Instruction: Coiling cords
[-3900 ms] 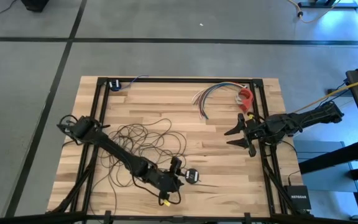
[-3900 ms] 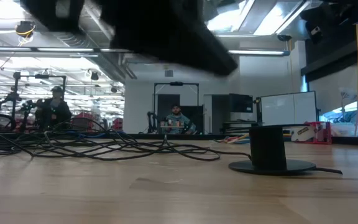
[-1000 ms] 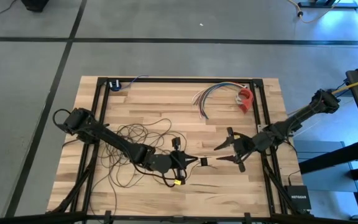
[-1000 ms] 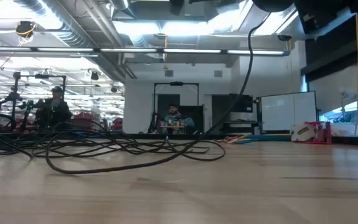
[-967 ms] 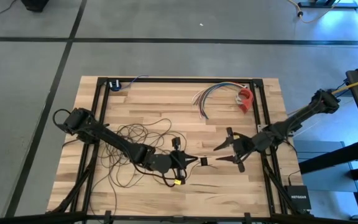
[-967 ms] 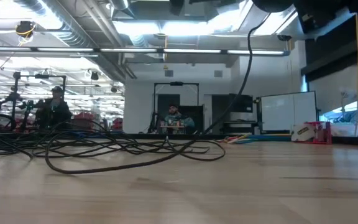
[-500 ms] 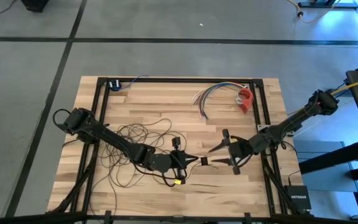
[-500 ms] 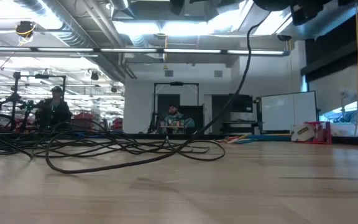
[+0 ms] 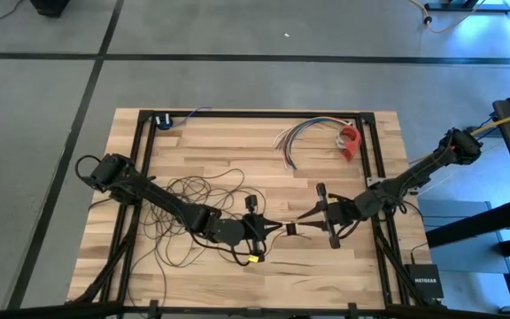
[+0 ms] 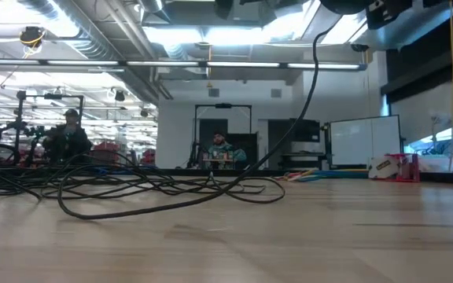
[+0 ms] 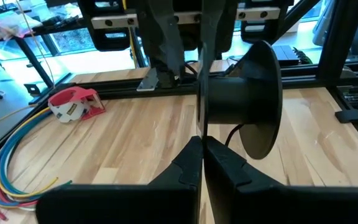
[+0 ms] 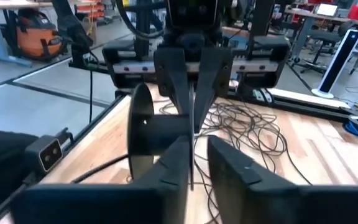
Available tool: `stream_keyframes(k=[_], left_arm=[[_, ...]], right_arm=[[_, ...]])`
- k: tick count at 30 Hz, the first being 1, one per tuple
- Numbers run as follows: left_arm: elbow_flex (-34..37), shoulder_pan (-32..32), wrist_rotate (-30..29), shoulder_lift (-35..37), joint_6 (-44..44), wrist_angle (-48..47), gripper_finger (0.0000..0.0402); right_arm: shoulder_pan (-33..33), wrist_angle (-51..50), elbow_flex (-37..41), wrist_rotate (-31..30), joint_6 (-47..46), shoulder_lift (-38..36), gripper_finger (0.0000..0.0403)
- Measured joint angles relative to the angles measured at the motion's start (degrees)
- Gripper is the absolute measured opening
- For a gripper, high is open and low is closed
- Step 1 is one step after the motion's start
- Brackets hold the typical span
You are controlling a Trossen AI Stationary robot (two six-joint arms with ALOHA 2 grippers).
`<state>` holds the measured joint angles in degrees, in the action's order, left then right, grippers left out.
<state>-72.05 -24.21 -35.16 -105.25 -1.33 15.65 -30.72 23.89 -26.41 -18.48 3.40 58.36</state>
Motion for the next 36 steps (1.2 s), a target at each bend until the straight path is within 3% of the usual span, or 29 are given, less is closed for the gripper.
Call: stream_keyframes(k=[5, 14, 20, 28, 36], left_arm=[[0.0, 0.0, 0.0, 0.0, 0.51, -0.02, 0.0007], [0.0, -0.13, 0.0, 0.24, 0.14, -0.15, 0.001], [-0.02, -0.96, -0.02, 3.35, -1.7, -4.69, 0.0053], [0.28, -2.89, 0.6, 4.2, -13.81, -15.35, 0.0135], [3.07, -3.02, 0.6, -1.52, -24.35, -11.87, 0.0147]], right_arm=[[-0.02, 0.06, 0.0, -0.57, 0.7, -0.03, 0.0008], [-0.02, 0.08, 0.0, -0.59, 1.51, -0.08, 0.0006], [0.01, -3.32, -2.55, -0.83, 1.62, -0.1, 0.0012], [0.01, -14.5, -6.83, -5.38, 1.49, -0.1, 0.0007], [0.0, -14.67, -6.88, -7.06, 1.42, -0.1, 0.0009]])
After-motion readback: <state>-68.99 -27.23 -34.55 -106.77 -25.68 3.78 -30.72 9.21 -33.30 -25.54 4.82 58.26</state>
